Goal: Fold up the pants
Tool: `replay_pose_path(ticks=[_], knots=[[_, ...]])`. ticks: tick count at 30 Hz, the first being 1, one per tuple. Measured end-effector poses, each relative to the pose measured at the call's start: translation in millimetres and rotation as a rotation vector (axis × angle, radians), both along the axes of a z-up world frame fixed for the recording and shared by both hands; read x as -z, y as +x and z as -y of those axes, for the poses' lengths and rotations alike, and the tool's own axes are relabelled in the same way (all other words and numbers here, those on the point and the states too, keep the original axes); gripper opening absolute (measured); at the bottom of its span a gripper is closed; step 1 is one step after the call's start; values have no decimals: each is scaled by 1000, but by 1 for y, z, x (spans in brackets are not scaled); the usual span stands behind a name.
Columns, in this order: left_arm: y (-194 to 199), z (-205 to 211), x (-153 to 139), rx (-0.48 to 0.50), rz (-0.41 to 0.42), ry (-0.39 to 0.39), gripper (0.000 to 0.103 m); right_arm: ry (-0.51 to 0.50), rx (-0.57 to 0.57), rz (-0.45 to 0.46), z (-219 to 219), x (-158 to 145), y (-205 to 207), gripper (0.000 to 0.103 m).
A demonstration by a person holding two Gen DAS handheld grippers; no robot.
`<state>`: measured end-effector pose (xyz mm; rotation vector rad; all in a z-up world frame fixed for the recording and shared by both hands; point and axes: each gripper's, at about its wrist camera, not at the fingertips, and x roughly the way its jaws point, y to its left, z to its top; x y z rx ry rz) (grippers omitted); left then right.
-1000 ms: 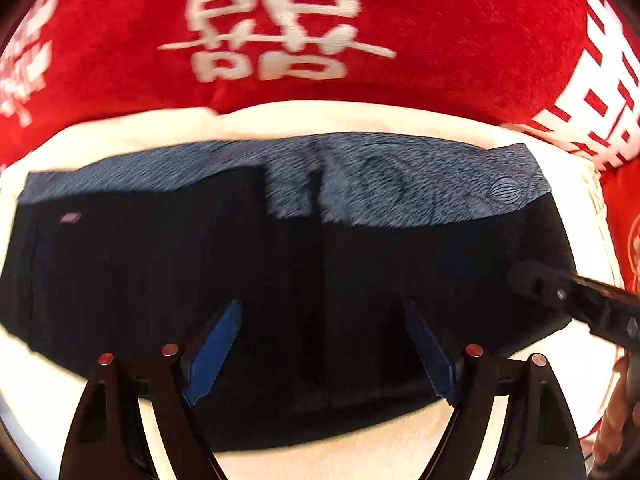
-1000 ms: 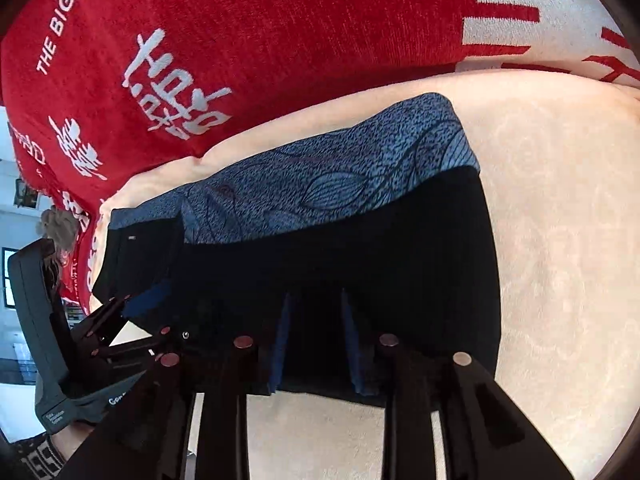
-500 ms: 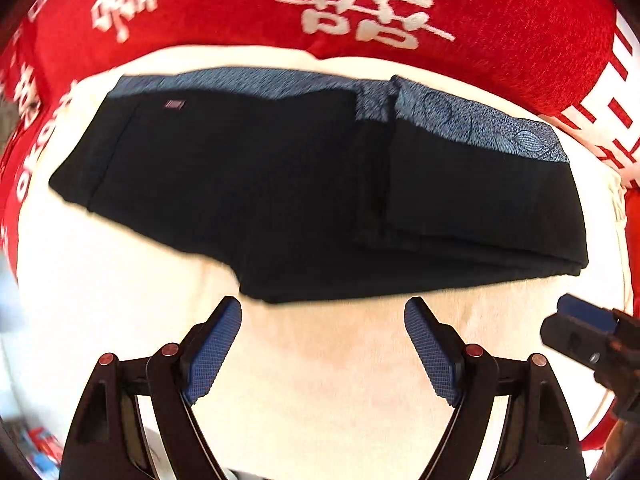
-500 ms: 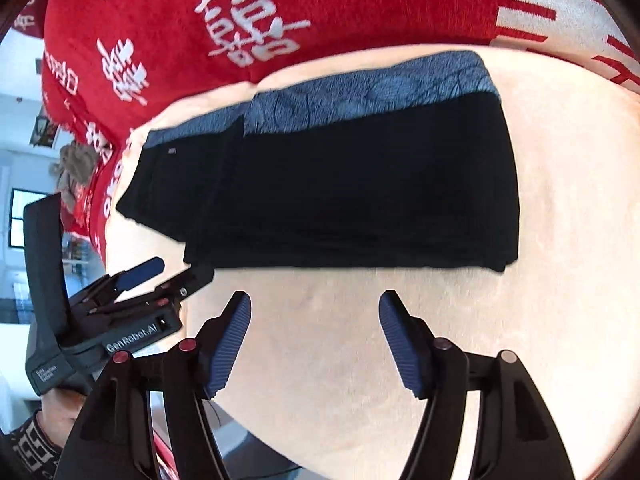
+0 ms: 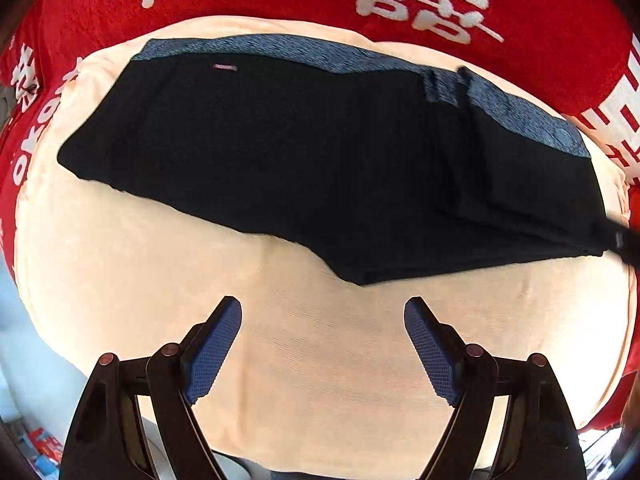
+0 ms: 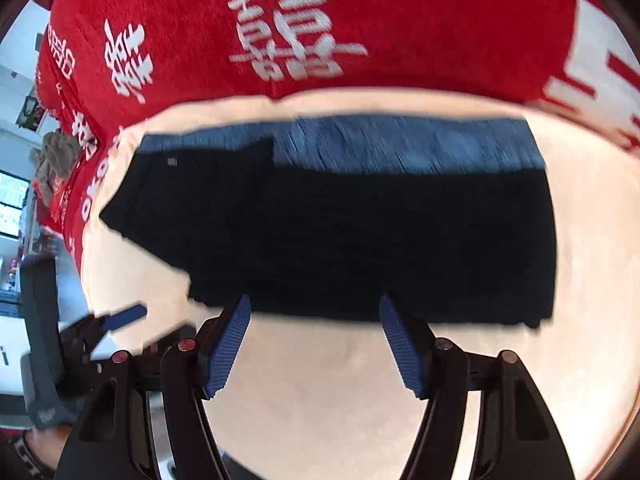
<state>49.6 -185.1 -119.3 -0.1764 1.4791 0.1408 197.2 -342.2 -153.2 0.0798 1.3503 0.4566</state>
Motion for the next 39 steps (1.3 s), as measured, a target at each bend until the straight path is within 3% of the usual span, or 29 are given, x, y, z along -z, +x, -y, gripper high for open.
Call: replay_pose_path(ticks=[2, 5, 7, 10, 14, 27, 39], knots=[[2, -16, -2, -3, 10, -1, 84, -14, 6, 25, -19, 2, 14, 71], [2, -44, -3, -21, 17, -9, 84, -31, 23, -20, -48, 20, 31, 71], [1, -62, -2, -40, 18, -11, 84, -43, 3, -75, -65, 34, 28, 73], [-3, -86, 1, -85, 22, -21, 84, -143, -74, -49, -87, 39, 7, 77], [-5, -111, 5, -150, 21, -32, 84, -174, -107, -38, -89, 39, -9, 78], [9, -164, 16, -287, 72, -120, 84, -218, -82, -85, -93, 42, -4, 79], [-6, -226, 34, -455, 216, -385, 84, -228, -85, -95, -101, 47, 0, 85]])
